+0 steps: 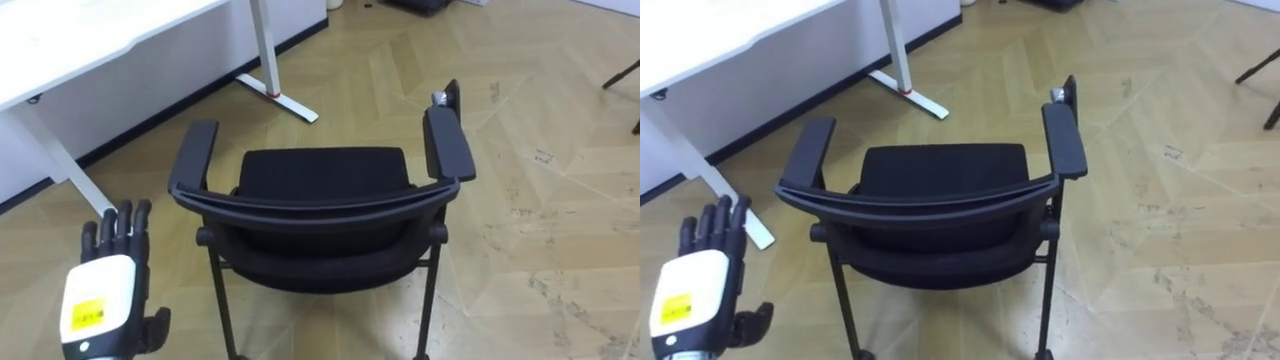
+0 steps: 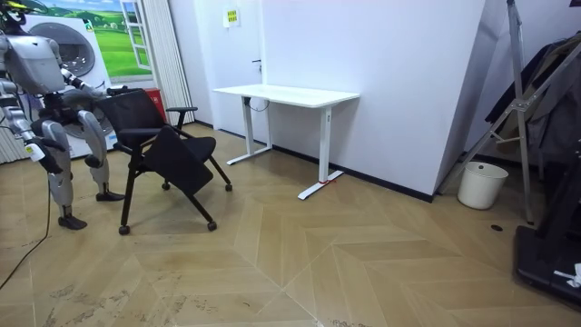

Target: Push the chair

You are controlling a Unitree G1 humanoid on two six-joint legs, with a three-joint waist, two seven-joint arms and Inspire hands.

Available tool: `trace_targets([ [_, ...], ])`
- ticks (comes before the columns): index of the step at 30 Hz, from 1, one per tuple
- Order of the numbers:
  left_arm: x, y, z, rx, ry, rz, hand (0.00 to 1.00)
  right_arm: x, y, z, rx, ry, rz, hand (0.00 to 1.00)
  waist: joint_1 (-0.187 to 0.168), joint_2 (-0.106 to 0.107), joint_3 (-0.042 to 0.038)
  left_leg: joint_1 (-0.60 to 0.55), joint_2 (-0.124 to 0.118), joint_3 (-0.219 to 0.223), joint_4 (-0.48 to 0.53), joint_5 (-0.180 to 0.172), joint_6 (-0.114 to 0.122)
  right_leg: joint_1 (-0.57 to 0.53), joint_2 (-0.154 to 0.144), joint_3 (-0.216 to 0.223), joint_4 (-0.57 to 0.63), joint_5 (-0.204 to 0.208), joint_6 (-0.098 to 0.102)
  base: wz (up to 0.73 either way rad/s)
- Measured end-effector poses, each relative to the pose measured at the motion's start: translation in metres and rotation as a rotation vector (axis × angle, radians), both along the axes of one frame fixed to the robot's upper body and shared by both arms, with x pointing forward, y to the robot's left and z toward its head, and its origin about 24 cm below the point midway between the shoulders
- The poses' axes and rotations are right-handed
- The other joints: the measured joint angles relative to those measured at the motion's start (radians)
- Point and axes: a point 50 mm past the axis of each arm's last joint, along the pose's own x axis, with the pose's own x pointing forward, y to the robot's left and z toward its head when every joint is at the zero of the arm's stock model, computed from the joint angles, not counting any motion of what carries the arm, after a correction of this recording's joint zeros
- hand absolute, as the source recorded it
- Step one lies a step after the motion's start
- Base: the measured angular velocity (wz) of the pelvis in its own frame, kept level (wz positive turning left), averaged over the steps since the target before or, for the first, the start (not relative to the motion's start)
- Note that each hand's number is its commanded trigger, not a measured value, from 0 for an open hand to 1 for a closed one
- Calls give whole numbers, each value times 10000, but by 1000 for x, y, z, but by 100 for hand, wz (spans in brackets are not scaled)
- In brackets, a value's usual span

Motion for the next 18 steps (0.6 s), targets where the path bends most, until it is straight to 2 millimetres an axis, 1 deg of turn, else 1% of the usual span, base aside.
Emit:
trace_targets([
  [4,1,-4,-2,-80,148,-136,0,3,0,0,20,-102,-79,0,-131,14,73,79,24,85,-43,0,0,3,15,58,17,2,-3,-6],
  [7,4,-7,-1,-149,41,-318,0,3,-1,0,43,-150,-249,0,-202,65,91,170,29,186,-132,0,0,-1,20,162,17,2,-3,-9],
  [10,5,-7,0,-154,1,-311,0,3,-1,1,44,-176,-279,0,-331,95,96,164,29,200,-148,0,0,-20,28,226,-2,2,-3,-2],
  [11,5,-7,0,-159,-1,-308,0,3,-1,1,45,-180,-275,0,-337,109,93,161,29,202,-149,0,0,-25,29,235,-7,2,-3,0],
  [12,5,-7,0,-163,-4,-304,0,3,-1,1,43,-185,-274,0,-337,84,106,163,29,203,-149,0,0,-27,29,243,-8,2,-3,0],
  [13,5,-7,0,-178,-15,-288,0,4,-1,1,43,-214,-270,0,-337,128,80,161,29,209,-148,0,0,-25,30,244,-12,2,-3,0],
  [18,6,-6,1,-182,-40,-283,0,4,-1,1,39,-209,-254,0,-371,150,66,145,29,208,-145,0,0,-28,35,205,-14,2,-3,0],
])
